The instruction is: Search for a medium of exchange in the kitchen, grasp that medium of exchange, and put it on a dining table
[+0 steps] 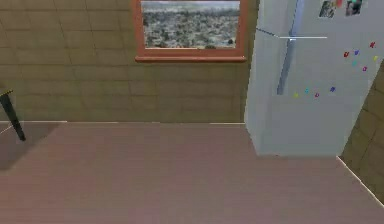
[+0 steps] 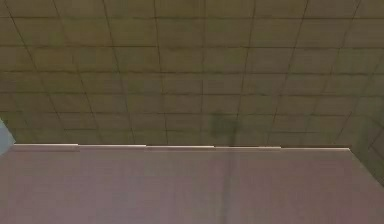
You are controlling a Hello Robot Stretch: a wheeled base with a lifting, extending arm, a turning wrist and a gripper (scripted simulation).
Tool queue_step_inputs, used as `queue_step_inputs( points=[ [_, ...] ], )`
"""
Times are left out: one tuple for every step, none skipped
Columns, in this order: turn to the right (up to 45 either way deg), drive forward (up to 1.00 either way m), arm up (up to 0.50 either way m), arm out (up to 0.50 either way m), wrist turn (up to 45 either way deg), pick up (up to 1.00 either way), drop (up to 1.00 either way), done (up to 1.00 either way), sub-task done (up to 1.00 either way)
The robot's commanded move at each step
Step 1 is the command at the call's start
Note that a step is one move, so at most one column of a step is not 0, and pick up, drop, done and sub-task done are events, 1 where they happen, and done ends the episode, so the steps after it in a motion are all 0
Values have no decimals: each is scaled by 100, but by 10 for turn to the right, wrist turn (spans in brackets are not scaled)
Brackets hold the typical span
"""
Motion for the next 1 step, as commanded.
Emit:
queue_step_inputs(
  points=[
    [-360, 0, 0, 0, 0, 0, 0, 0, 0]
  ],
)
